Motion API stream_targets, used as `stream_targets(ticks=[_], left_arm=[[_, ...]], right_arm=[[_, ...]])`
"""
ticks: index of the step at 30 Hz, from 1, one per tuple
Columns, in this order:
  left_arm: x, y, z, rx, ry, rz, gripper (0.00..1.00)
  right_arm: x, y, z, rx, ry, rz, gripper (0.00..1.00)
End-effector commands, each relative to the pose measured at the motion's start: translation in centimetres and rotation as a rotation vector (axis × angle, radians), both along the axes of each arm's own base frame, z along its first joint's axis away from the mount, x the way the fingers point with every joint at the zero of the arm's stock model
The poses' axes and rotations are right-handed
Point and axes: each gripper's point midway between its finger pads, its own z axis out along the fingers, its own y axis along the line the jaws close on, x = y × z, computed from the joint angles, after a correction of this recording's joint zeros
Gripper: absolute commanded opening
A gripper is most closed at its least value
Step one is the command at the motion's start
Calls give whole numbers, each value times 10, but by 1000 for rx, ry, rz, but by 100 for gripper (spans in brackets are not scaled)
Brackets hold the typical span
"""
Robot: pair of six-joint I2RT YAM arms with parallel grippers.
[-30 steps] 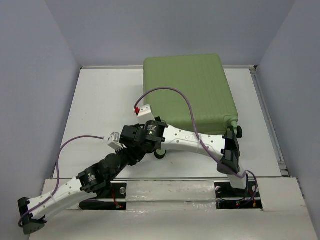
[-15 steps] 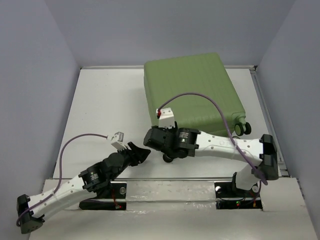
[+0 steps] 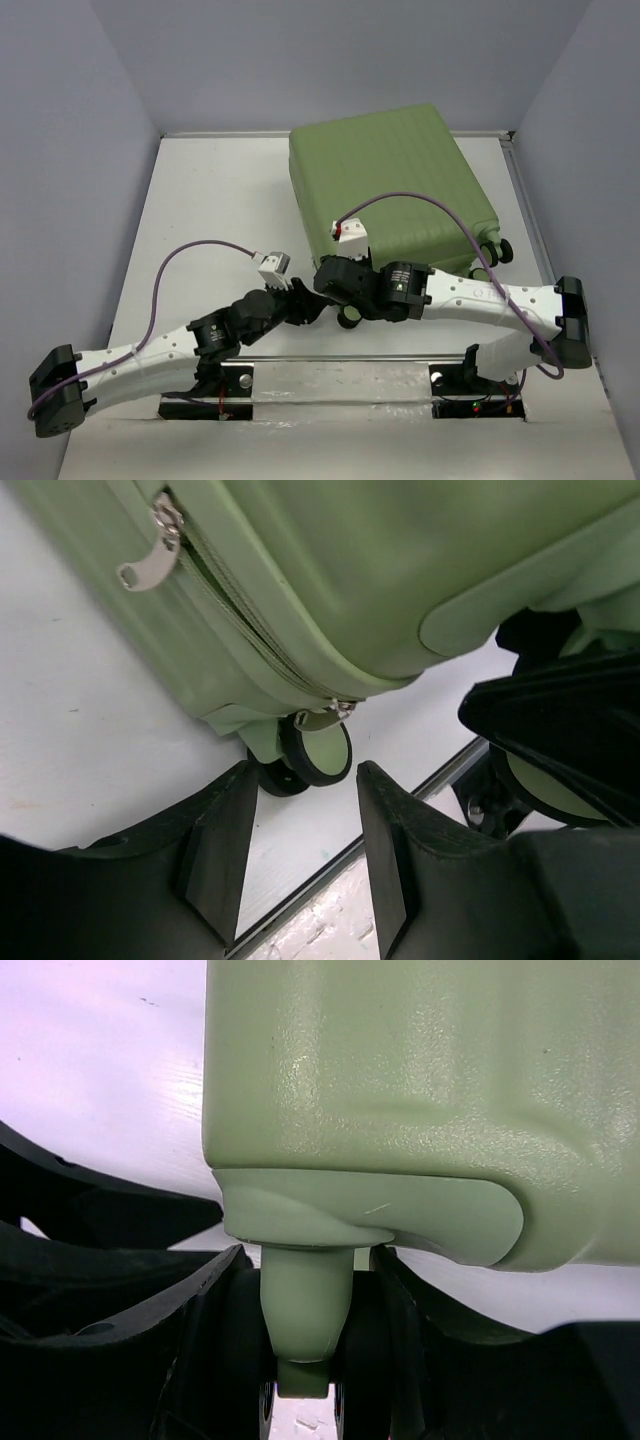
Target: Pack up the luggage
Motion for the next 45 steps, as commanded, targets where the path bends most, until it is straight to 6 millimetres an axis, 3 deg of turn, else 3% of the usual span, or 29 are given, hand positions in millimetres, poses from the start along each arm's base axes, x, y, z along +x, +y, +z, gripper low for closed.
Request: stream_targets(ticks=[1, 15, 17, 22, 29, 36, 40, 45], left_arm=[[3, -22, 37, -43, -122, -29, 54], [22, -40, 40, 32, -161, 54, 45], [25, -41, 33, 66, -162, 64, 45], [32, -37, 28, 90, -160, 131, 31], [48, -12, 33, 89, -146, 318, 6], [46, 21, 23, 138, -128, 391, 6], [39, 53, -2, 206, -72, 445, 6], [39, 82, -17, 256, -24, 520, 6]], right_arm=[[13, 24, 59, 230, -115, 8, 7], [10, 42, 54, 263, -100, 62, 7], [9, 44, 54, 268, -98, 69, 7], [7, 50, 52, 289, -92, 93, 7], [4, 49, 43, 298, -79, 105, 7], [1, 22, 35, 295, -81, 61, 7], [-6, -3, 22, 258, -56, 41, 7], [-12, -20, 4, 191, -18, 34, 7]])
